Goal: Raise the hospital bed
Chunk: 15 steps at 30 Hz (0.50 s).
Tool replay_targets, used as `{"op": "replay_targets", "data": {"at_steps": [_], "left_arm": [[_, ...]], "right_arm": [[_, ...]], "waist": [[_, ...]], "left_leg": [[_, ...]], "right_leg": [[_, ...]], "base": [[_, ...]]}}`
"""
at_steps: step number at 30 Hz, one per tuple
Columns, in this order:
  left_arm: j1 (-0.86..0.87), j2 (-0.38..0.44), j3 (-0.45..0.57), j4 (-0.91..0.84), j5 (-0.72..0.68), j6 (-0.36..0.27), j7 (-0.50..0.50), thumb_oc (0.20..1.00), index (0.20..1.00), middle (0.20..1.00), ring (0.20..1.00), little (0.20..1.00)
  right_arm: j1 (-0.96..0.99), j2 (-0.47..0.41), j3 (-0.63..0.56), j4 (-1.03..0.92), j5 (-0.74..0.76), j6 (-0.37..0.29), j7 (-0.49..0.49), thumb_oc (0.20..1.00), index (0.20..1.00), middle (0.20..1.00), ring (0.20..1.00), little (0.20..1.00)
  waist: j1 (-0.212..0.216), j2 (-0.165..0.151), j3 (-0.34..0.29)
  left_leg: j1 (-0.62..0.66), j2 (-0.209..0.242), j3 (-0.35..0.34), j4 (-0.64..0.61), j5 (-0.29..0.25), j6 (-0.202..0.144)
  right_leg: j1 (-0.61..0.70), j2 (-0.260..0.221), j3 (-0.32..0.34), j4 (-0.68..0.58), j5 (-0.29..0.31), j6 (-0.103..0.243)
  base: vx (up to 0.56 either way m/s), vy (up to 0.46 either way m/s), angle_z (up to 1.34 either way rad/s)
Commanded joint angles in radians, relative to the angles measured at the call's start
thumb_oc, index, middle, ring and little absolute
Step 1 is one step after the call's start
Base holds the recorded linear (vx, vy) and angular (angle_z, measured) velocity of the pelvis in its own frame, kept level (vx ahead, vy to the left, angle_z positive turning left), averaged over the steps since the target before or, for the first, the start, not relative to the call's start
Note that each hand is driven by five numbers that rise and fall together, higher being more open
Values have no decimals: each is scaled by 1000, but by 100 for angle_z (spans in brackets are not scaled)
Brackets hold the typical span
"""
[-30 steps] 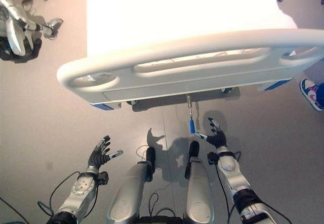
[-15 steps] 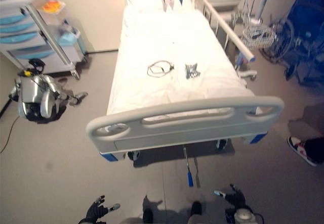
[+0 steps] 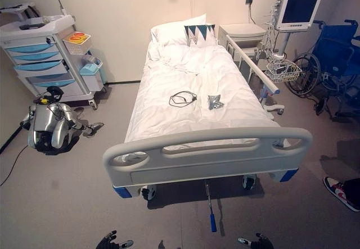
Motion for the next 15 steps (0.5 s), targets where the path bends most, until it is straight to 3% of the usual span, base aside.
{"op": "replay_targets", "data": {"at_steps": [1,15], "left_arm": [[-67,23,1,34,36,-4,-4,1000,1000,1000,1000,1000],[-65,16,-2,34,28,-3,-2,1000,1000,1000,1000,1000]], "right_arm": [[-62,18,4,27,-27,-5,4,1000,1000,1000,1000,1000],[-69,33,27,23,-41,1,2,1000,1000,1000,1000,1000]], "waist": [[30,-41,-9],[35,-49,-11]], "left_leg": [[-80,-26,-11,-26,105,-35],[-60,-24,-11,-26,90,-28]], "right_leg": [[18,-47,3,28,30,77],[42,-50,4,15,21,79]], "base": [[39,14,1],[8,1,0]]}}
